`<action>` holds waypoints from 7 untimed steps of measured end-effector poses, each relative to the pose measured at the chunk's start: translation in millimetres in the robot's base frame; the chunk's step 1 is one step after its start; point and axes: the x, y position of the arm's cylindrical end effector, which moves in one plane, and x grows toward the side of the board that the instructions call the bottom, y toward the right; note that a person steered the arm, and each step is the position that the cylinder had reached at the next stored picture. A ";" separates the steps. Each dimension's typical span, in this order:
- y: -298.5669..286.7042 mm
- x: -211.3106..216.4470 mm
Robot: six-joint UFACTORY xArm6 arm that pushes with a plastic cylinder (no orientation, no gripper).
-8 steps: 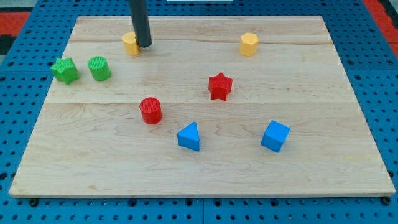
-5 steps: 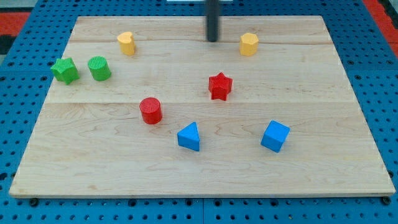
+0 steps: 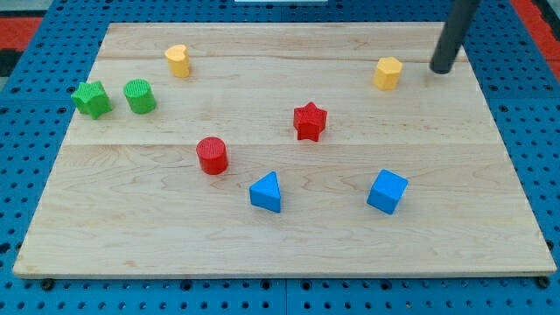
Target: Move the hexagon vertically above the triangle
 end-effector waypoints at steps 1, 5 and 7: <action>-22.3 0.0; -55.2 22.9; -81.6 25.9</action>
